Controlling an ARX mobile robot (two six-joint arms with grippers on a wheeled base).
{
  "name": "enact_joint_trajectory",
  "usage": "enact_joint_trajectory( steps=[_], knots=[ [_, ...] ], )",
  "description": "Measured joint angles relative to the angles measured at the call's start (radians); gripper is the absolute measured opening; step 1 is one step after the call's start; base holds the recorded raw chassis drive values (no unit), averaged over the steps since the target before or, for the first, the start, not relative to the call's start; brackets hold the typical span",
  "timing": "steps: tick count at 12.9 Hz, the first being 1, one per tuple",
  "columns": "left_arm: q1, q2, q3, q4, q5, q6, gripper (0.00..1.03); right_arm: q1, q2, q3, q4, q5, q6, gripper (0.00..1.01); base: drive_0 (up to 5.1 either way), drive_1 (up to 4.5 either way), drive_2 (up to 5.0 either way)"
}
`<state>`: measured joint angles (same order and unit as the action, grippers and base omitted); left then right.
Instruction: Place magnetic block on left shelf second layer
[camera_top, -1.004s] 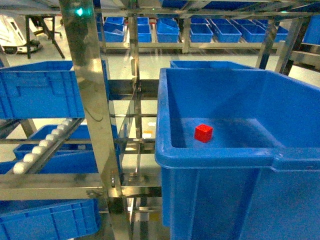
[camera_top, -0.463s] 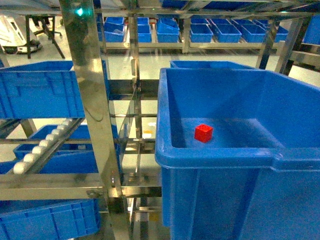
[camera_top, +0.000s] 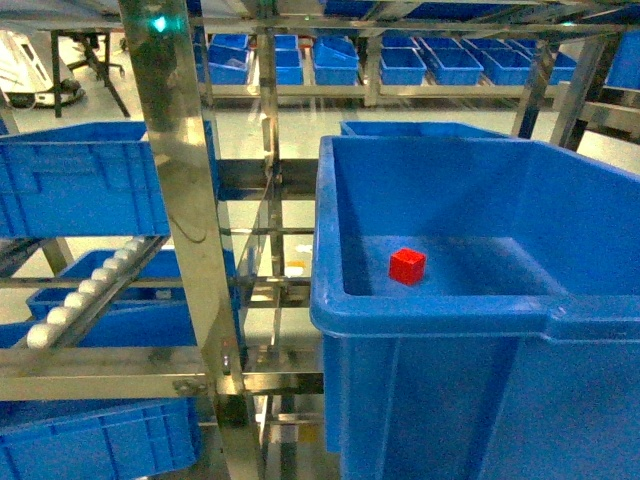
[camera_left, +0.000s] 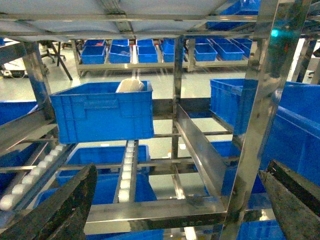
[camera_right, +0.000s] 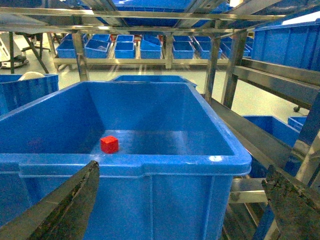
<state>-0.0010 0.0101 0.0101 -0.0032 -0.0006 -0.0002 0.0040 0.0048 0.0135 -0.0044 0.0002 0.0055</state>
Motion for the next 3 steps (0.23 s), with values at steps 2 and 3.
enact_joint_trajectory(
  steps=[2,3],
  knots=[
    [0.000,0.000,0.000,0.000,0.000,0.000,0.98,0.000,0.000,0.000,0.000,0.000,0.000,0.98,0.0,0.00,0.0],
    [0.000,0.000,0.000,0.000,0.000,0.000,0.98,0.000,0.000,0.000,0.000,0.000,0.000,0.98,0.0,0.00,0.0]
  ],
)
